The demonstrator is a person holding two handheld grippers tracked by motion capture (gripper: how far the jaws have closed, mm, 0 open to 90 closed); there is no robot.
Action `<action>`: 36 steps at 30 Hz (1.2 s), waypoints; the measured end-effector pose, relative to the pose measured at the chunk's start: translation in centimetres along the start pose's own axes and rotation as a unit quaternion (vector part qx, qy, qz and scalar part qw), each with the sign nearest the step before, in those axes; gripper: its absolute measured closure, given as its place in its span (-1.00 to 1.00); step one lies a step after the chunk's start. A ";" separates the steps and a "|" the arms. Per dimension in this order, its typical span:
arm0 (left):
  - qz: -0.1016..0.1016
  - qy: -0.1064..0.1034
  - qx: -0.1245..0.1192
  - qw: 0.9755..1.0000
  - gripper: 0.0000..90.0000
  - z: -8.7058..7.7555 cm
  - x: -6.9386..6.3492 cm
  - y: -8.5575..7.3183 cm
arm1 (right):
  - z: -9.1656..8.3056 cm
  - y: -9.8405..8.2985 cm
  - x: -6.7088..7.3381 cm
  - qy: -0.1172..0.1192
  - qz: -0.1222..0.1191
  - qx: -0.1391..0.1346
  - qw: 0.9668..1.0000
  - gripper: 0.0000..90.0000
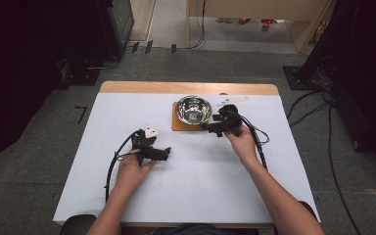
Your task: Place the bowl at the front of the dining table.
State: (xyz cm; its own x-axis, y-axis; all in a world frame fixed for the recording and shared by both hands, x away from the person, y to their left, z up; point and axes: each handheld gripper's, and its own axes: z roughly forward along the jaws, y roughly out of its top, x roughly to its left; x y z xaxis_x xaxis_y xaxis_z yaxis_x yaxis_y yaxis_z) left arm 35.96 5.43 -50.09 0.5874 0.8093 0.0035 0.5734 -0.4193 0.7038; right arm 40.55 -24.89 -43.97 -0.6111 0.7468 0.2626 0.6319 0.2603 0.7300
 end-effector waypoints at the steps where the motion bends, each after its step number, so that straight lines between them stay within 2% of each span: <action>1: 0.001 0.000 0.001 1.000 -1.00 0.0 0.0 0.0 | 0.0 -0.1 0.1 -0.001 -0.001 0.001 1.000 -0.41; 6: 0.001 0.000 0.001 1.000 -1.00 0.0 0.0 0.0 | -0.1 -0.6 0.6 -0.006 -0.018 0.002 1.000 -0.44; 8: 0.001 0.000 0.000 1.000 -1.00 0.0 0.0 0.0 | -0.2 -0.8 0.7 -0.001 -0.014 0.005 1.000 -0.44; 12: 0.001 0.000 0.000 1.000 -1.00 0.0 0.0 0.0 | -0.2 -1.1 1.0 -0.001 -0.023 0.006 1.000 -0.44; 28: 0.001 0.000 0.000 1.000 -1.00 0.0 0.0 0.0 | -0.1 -3.2 1.3 -0.015 -0.021 0.019 0.999 -0.44; 33: 0.000 0.000 0.000 1.000 -1.00 0.0 0.0 0.0 | 0.3 -3.9 1.2 -0.028 -0.024 0.031 0.999 -0.44; 36: 0.000 0.000 0.000 1.000 -1.00 0.0 0.0 0.0 | 0.6 -4.2 1.0 -0.048 -0.028 0.036 0.998 -0.44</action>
State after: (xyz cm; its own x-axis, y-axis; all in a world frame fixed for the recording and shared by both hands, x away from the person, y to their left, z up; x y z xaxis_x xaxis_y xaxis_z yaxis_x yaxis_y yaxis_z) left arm 35.96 5.43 -50.09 0.5874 0.8093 0.0038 0.5734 -0.4194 0.7038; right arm 37.56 -24.90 -47.14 -0.6002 0.7841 0.1580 0.6328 0.3446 0.6934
